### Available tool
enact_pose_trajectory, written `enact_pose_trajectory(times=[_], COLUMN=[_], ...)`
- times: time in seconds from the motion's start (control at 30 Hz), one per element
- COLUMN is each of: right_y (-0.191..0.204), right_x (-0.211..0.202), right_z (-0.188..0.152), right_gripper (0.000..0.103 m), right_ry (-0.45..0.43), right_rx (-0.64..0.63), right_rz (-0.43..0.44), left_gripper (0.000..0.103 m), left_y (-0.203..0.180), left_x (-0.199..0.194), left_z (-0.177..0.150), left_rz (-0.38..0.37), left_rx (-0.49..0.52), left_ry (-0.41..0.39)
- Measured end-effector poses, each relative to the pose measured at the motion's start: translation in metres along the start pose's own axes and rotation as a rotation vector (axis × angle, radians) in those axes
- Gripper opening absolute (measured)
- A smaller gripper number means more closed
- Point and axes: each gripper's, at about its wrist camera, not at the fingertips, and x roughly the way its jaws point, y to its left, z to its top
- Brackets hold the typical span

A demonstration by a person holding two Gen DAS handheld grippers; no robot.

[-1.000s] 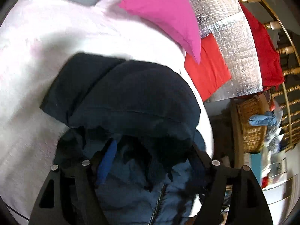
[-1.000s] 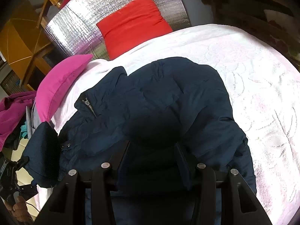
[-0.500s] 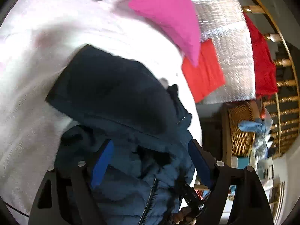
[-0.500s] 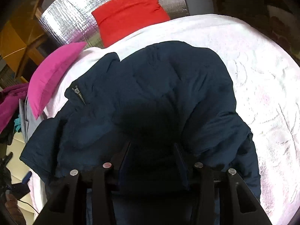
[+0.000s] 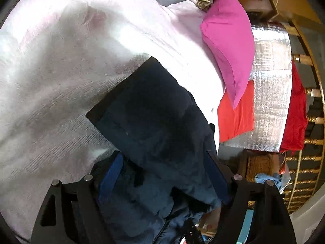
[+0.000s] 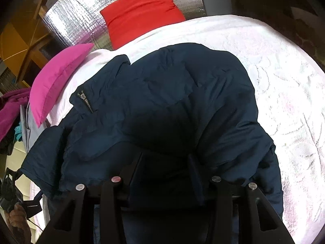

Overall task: Fold large clothes
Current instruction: 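Fold the held sleeve with the left tool across the jacket toward the right tool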

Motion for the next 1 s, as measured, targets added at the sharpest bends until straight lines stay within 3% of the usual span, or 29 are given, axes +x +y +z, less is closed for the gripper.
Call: enact_pose_trajectory(times=[0.07, 0.13, 0.2, 0.3, 0.43, 0.63, 0.8, 1.0], right_y=[0.0, 0.0, 0.0, 0.0, -0.006, -0.009, -0.014, -0.023], right_x=[0.0, 0.0, 0.0, 0.0, -0.004, -0.02, -0.03, -0.032], right_z=[0.0, 0.0, -0.001, 0.0, 0.002, 0.003, 0.005, 0.006], right_gripper=[0.049, 0.049, 0.049, 0.049, 0.049, 0.049, 0.049, 0.049], right_ry=[-0.001, -0.001, -0.001, -0.003, -0.014, -0.08, -0.105, -0.097], right_rx=[0.0, -0.002, -0.005, 0.002, 0.058, 0.069, 0.094, 0.132], right_rz=[0.0, -0.001, -0.003, 0.001, 0.04, 0.046, 0.073, 0.099], left_gripper=[0.076, 0.061, 0.035, 0.016, 0.013, 0.013, 0.013, 0.013], left_y=[0.001, 0.002, 0.001, -0.011, -0.057, -0.143, -0.176, -0.175], left_x=[0.002, 0.003, 0.005, -0.003, -0.029, -0.045, -0.011, 0.054], left_z=[0.003, 0.007, 0.009, 0.009, -0.01, -0.091, -0.15, -0.197], left_rz=[-0.011, -0.011, 0.0, -0.011, -0.051, -0.116, -0.131, -0.051], left_rx=[-0.005, 0.003, 0.014, 0.072, 0.32, 0.786, 1.009, 1.119], left_ry=[-0.037, -0.066, -0.092, -0.146, -0.257, -0.352, -0.251, -0.031])
